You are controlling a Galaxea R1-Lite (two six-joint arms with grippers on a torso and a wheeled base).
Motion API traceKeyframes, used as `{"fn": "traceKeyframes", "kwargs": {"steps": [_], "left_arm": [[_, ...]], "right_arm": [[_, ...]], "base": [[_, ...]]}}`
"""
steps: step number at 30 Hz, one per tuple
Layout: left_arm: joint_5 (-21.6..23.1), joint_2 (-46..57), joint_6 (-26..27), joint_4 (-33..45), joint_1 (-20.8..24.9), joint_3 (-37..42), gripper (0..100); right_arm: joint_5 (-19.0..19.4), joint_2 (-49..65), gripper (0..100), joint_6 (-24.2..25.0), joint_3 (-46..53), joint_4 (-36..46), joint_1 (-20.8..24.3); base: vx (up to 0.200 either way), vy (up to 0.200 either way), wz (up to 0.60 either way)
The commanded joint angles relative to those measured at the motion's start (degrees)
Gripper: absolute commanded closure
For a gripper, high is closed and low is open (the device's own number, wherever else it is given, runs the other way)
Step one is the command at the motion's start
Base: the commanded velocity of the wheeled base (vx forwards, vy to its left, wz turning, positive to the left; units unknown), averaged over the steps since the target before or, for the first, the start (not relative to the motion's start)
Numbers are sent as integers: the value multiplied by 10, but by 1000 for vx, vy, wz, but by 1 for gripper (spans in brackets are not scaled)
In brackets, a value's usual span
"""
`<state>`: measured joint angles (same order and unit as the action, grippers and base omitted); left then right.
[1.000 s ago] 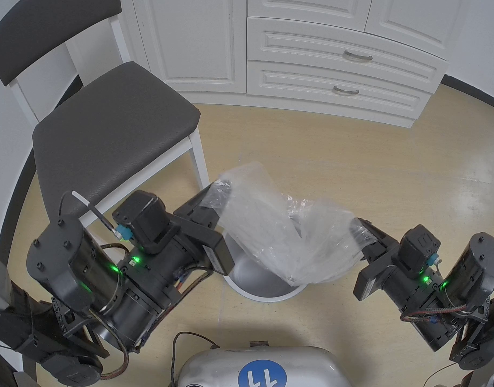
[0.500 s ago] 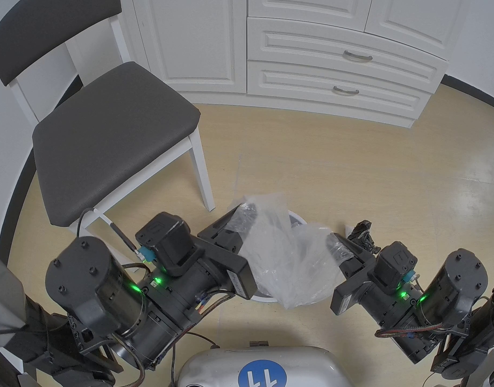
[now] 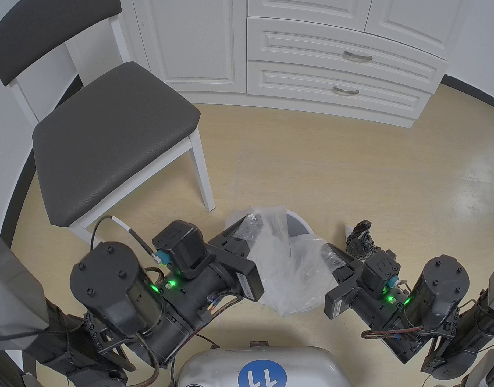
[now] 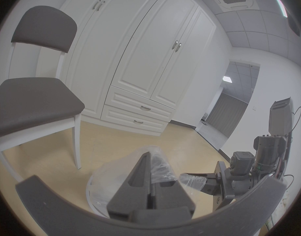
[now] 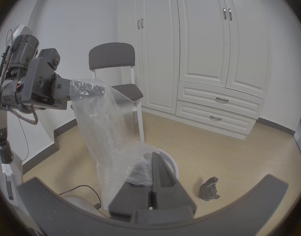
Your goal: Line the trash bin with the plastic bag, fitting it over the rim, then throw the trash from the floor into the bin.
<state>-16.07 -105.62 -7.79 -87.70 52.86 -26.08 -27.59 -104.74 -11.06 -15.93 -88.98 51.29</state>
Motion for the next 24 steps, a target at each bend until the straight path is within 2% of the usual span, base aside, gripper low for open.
{"fn": "traceKeyframes", "kwargs": {"steps": [1,5,6,9,12,15,18,20,24], "left_arm": [[0,-30,-10,0,0,-6,100],[1,-50,-27,0,-7,-11,100],[2,-73,-40,0,-16,-22,100],[3,-108,-57,0,-37,-47,100],[8,-138,-67,0,-52,-67,100],[16,-152,-70,0,-65,-74,100],[22,-164,-71,0,-79,-82,100],[33,-189,-72,0,-107,-100,100],[53,-229,-102,0,-137,-136,100]], "right_arm": [[1,-15,100,-1,-1,-6,-15],[5,-26,100,1,-2,-6,-28],[23,-37,100,5,-4,-8,-44],[45,-61,100,13,-10,-10,-66],[49,-85,100,18,-23,-10,-88],[56,-114,100,44,-45,-10,-105],[83,-138,100,70,-60,-10,-116],[112,-169,100,98,-86,-10,-133],[114,-195,100,132,-123,-10,-147]], "base": [[0,0,0],[0,0,0],[0,0,0],[0,0,0],[0,0,0],[0,0,0],[0,0,0],[0,0,0],[0,0,0]]}}
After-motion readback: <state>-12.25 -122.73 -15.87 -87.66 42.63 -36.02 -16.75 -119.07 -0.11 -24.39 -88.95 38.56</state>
